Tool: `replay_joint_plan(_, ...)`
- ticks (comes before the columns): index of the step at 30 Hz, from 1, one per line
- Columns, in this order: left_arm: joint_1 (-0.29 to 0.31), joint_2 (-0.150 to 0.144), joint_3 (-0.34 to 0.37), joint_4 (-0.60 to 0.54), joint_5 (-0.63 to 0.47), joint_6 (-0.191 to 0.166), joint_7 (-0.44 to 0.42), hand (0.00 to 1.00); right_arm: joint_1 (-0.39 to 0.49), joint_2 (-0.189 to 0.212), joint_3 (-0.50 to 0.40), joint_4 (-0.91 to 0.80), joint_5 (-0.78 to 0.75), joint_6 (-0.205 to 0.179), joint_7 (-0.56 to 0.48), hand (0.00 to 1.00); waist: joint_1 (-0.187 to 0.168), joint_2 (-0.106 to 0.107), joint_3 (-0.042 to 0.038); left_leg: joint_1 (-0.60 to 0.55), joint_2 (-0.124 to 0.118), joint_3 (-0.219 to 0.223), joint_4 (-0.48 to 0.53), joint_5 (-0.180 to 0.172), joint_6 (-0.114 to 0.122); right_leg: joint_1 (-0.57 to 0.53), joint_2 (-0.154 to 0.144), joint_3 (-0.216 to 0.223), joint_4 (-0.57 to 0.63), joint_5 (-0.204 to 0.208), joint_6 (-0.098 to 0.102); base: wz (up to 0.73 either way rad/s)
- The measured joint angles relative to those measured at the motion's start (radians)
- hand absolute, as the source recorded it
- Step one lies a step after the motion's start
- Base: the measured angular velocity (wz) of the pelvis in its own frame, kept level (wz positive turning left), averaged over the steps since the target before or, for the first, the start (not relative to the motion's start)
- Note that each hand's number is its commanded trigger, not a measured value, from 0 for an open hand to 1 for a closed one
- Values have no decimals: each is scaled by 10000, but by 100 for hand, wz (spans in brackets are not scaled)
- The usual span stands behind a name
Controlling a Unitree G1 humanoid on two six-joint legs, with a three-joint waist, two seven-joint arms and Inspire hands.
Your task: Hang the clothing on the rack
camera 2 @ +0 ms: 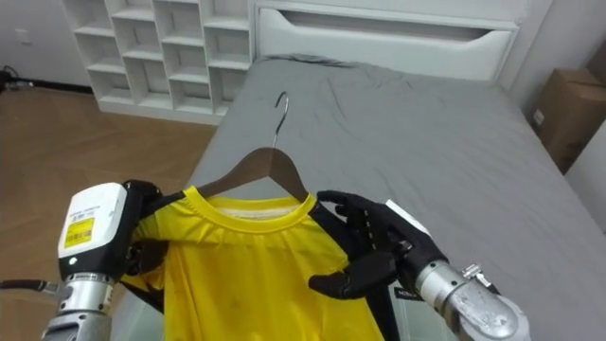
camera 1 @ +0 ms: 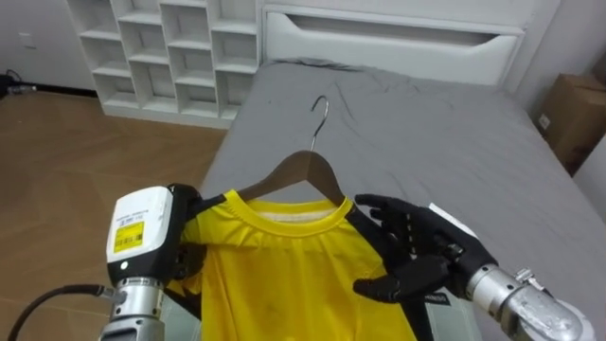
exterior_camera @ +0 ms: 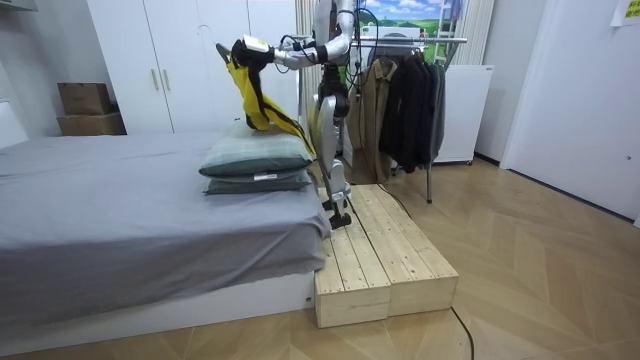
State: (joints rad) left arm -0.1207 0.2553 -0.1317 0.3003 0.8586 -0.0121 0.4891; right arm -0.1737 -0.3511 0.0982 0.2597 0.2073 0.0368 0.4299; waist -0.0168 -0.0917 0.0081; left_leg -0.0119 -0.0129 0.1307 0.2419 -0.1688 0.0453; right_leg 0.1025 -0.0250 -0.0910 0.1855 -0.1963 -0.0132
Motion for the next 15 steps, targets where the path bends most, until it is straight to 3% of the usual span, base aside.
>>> replay_joint_plan(15,1,-32,-289,21,-20,61,231,100,-1,70,-3,722,53,-9,-591,0,-57,142,47,-299,-3,-264,344,-46,27,-41,14,-242,2,15,-2,5)
